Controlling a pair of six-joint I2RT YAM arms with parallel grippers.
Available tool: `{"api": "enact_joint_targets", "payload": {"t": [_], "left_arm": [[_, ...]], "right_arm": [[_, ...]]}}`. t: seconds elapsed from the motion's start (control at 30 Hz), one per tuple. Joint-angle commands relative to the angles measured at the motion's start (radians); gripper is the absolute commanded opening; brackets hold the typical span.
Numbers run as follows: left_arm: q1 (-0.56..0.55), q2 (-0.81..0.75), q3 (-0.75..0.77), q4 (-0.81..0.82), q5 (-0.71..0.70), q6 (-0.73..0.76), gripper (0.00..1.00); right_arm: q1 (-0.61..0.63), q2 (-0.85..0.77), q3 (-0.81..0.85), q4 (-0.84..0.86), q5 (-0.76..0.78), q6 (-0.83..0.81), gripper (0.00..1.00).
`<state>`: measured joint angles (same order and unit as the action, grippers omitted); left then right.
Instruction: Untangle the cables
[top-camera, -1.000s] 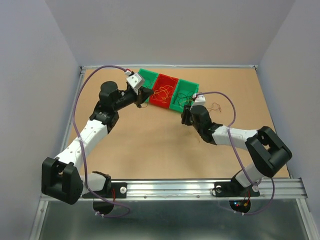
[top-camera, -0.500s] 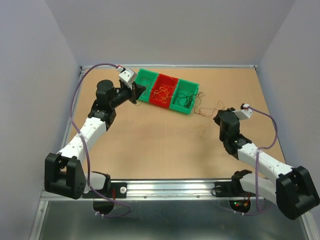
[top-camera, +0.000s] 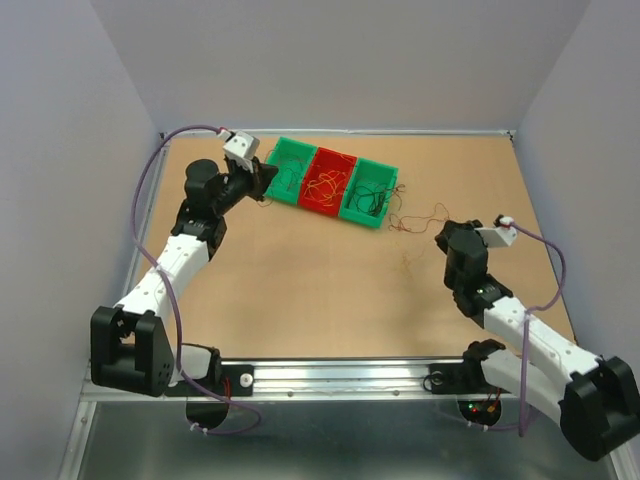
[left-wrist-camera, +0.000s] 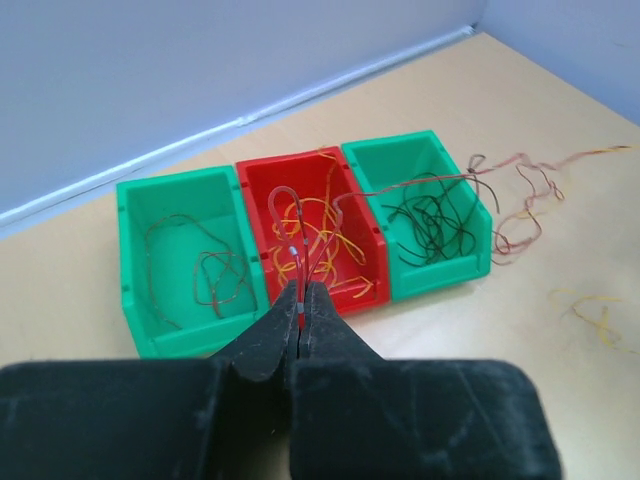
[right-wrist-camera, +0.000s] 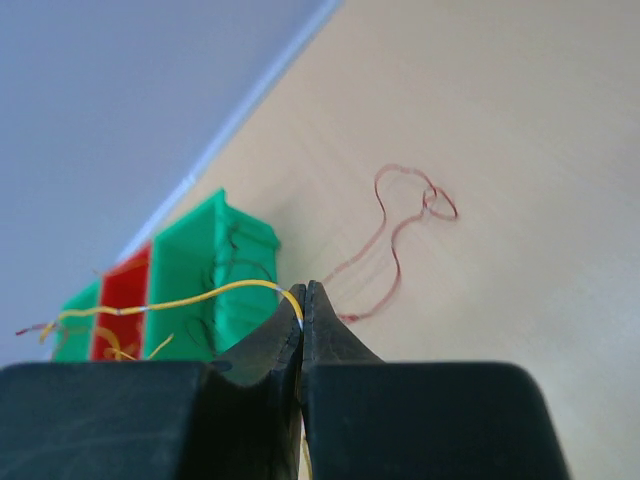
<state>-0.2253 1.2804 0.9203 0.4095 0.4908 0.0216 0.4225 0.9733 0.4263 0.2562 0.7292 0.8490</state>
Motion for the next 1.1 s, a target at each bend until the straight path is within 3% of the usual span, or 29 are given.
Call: {"api": "enact_joint_targets", "payload": {"t": [0.0,0.13,0.4,0.57,0.6,0.67,0.7,0.73,0.8,1.07], "left_arm": [[0.113,-0.079,-0.029,0.113,-0.069,-0.106,0.00],[0.199,-0.105,-0.052,0.167,-0.083,-0.189,0.00],[0.216,-0.119,-0.080,0.199,-0.121,-0.206,0.00],[0.207,-0.116,-0.087,0.250,0.038,-0.195,0.00],[0.202,-0.112,-0.080,0.243,0.034,-0.187,0.00],[0.201,-0.093,-0.060,0.218,0.019,-0.175,0.00],[0.201,-0.086,-0.054,0.210,0.015,-0.172,0.00],[0.201,-0.067,-0.046,0.198,0.020,-0.169,0.00],[0.199,-0.046,-0.020,0.187,0.040,-0.161,0.00],[0.178,0.071,0.066,0.094,0.037,-0.103,0.00]], "right_arm": [[0.004,-0.217,-0.047,-0.040,0.214,0.050,0.01],[0.004,-0.335,-0.084,-0.041,0.242,0.036,0.01],[0.004,-0.301,-0.038,-0.075,0.246,0.027,0.01],[0.004,-0.340,-0.044,-0.064,0.152,-0.020,0.01],[0.004,-0.319,-0.037,-0.064,0.139,-0.024,0.05],[0.004,-0.239,-0.009,-0.064,0.128,-0.034,0.25],[0.004,-0.219,0.000,-0.069,0.125,-0.039,0.41],[0.004,-0.205,0.008,-0.069,0.118,-0.045,0.67],[0.004,-0.199,0.015,-0.075,0.107,-0.053,0.97],[0.005,-0.262,-0.003,-0.075,0.092,-0.053,1.00]]}}
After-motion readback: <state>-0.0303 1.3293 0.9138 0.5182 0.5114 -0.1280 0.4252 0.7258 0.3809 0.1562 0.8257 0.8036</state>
